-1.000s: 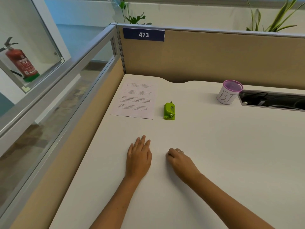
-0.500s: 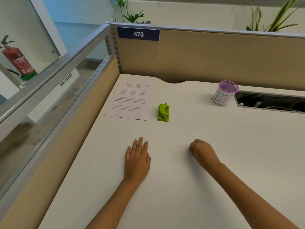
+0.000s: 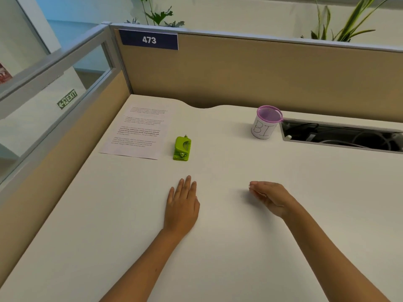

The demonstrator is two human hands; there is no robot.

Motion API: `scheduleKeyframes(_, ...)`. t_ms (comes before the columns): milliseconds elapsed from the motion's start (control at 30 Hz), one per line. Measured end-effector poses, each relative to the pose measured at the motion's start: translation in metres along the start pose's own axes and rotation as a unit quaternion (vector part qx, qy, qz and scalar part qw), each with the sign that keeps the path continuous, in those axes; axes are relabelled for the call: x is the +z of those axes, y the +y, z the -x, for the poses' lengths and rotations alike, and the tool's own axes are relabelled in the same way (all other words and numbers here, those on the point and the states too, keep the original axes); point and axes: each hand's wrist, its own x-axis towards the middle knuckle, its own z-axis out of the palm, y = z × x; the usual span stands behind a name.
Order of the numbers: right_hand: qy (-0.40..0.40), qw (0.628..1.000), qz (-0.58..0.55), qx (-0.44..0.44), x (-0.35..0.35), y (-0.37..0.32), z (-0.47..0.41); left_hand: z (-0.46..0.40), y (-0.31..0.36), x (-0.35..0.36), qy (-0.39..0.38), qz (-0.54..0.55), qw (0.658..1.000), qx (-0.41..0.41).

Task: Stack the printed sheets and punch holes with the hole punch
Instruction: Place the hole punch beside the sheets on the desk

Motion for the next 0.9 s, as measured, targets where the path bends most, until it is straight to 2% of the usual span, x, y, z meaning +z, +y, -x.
scheduleKeyframes(67,-0.004,0.995,-0.092,0.045,-0.01,-0.01,-0.003,-0.009,0.013,0.003,-0.001,-0.004,1.0,0.002)
scheduleKeyframes(167,-0.028,0.986,-0.143,0.084,-0.021,-0.03,-0.011,-0.024,0.03,0.005,-0.001,-0.007,1.0,0.004)
scheduleKeyframes(333,-0.052,0.976,-0.208,0.033,-0.023,-0.101,-0.04,-0.045,0.048,0.01,0.006,-0.016,1.0,0.006)
scheduleKeyframes(433,-0.036,0.986,-0.149,-0.057,-0.017,-0.158,-0.062,-0.056,0.053,0.013,0.007,-0.021,1.0,0.009)
scheduleKeyframes(533,0.022,0.985,-0.003,-0.172,-0.011,-0.207,-0.084,-0.064,0.057,0.014,0.015,-0.024,1.0,0.009)
scheduleKeyframes(600,0.079,0.952,0.164,-0.246,-0.007,-0.227,-0.099,-0.066,0.057,0.015,0.023,-0.028,0.999,0.009)
scheduleKeyframes(633,0.117,0.915,0.268,-0.277,-0.004,-0.234,-0.105,-0.067,0.057,0.015,0.027,-0.03,0.999,0.009)
scheduleKeyframes(700,0.164,0.81,0.455,-0.332,0.004,-0.241,-0.115,-0.068,0.057,0.016,0.035,-0.031,0.999,0.009)
scheduleKeyframes(733,0.165,0.763,0.519,-0.347,0.007,-0.242,-0.119,-0.068,0.057,0.017,0.038,-0.029,0.999,0.009)
scheduleKeyframes(767,0.16,0.733,0.56,-0.351,0.01,-0.242,-0.121,-0.069,0.057,0.017,0.041,-0.027,0.999,0.009)
scheduleKeyframes(833,0.151,0.7,0.603,-0.353,0.013,-0.24,-0.129,-0.07,0.057,0.017,0.046,-0.025,0.999,0.01)
scheduleKeyframes(900,0.146,0.697,0.605,-0.355,0.014,-0.238,-0.133,-0.07,0.057,0.017,0.048,-0.021,0.999,0.01)
